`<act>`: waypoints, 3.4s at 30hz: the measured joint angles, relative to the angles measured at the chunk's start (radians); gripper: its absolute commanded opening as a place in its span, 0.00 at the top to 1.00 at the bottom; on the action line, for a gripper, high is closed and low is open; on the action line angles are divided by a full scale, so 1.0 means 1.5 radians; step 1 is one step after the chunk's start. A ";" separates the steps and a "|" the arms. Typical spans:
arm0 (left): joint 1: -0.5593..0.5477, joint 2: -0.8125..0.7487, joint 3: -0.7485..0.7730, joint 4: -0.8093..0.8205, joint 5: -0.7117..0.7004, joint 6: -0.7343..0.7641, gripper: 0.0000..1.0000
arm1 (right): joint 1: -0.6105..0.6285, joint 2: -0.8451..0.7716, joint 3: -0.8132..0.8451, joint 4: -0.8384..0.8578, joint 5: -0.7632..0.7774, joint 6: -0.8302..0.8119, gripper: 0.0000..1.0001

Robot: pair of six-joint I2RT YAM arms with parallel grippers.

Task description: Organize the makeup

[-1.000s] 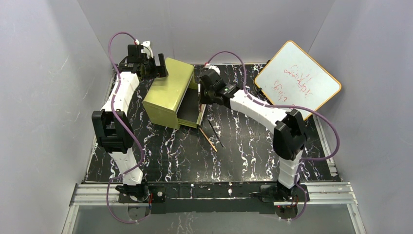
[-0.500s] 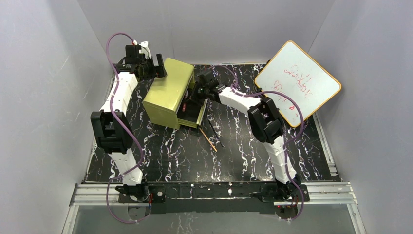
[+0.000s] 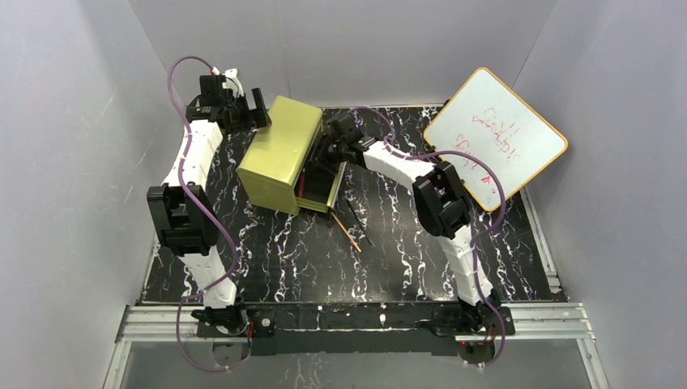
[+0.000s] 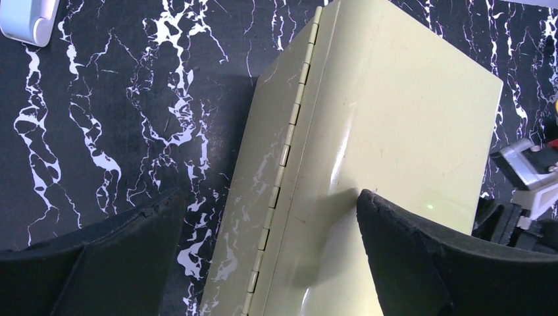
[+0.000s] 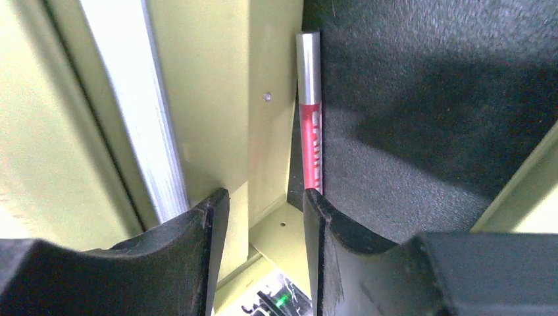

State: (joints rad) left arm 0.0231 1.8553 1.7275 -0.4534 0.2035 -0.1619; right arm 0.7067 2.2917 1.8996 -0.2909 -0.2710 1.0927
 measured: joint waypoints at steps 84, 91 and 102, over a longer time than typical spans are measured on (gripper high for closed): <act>0.010 -0.003 0.000 -0.006 0.001 -0.004 0.01 | 0.133 -0.287 -0.459 -0.090 0.395 -0.501 0.99; 0.010 -0.004 0.000 -0.006 0.001 -0.004 0.01 | 0.132 -0.299 -0.391 -0.169 0.425 -0.503 0.99; 0.010 -0.004 0.000 -0.007 0.002 -0.005 0.01 | 0.111 -0.389 -0.273 -0.195 0.389 -0.440 0.99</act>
State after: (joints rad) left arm 0.0383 1.8500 1.7275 -0.4644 0.2058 -0.1692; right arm 0.8726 1.7081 1.4895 -0.5835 0.3130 0.4332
